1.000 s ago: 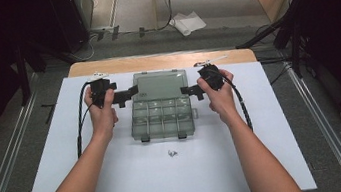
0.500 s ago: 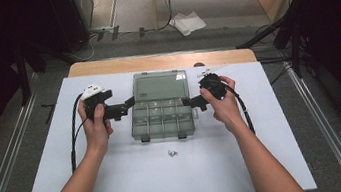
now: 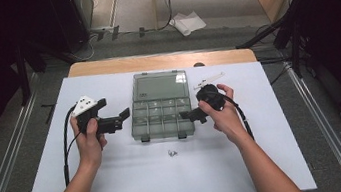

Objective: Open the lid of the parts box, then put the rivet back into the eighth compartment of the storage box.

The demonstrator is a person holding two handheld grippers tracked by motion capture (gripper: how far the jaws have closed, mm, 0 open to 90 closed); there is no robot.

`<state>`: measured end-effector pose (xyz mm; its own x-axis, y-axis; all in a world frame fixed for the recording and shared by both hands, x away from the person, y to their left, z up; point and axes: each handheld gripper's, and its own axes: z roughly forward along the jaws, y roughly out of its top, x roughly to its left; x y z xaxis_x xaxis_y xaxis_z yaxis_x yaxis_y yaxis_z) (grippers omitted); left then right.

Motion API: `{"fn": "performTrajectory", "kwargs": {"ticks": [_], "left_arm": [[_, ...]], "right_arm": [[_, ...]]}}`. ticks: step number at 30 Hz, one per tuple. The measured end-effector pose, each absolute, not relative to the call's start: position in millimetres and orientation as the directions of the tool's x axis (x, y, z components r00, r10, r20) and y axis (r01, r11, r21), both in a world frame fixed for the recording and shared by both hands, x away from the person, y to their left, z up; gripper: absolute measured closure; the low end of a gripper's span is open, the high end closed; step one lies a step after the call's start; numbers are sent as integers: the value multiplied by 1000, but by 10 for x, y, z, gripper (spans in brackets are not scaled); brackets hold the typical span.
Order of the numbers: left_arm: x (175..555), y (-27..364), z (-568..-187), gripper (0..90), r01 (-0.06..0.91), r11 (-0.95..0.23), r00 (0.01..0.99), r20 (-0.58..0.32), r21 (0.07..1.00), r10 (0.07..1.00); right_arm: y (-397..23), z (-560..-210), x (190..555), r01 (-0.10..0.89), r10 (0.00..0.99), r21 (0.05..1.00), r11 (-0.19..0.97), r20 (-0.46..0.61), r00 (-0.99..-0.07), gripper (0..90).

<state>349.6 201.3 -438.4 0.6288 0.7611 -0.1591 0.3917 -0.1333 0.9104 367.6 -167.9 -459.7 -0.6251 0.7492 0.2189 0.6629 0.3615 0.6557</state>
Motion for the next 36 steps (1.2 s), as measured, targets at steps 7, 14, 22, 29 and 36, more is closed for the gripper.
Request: {"fn": "performTrajectory", "kwargs": {"ticks": [7, 14, 22, 29, 36], "left_arm": [[3333, 2104, -4400, 0, 371, -134, 623, -140, 919, 769], [3126, 2123, -4453, 0, 351, -153, 630, -112, 924, 768], [2918, 2198, -4518, 0, 338, -156, 621, -95, 928, 778], [2710, 2344, -4540, 0, 297, -133, 620, -85, 946, 780], [2561, 2446, -4576, 0, 291, -136, 612, -75, 947, 787]], "right_arm": [[-1602, -4522, 3537, 646, 727, 646, 407, 199, -657, 0], [-1522, -4516, 3431, 638, 709, 614, 465, 174, -684, 0], [-1475, -4515, 3334, 623, 685, 603, 498, 167, -709, 0], [-1409, -4491, 3247, 608, 659, 589, 533, 161, -734, 0], [-1323, -4486, 3173, 595, 636, 571, 565, 157, -755, 0]]}}
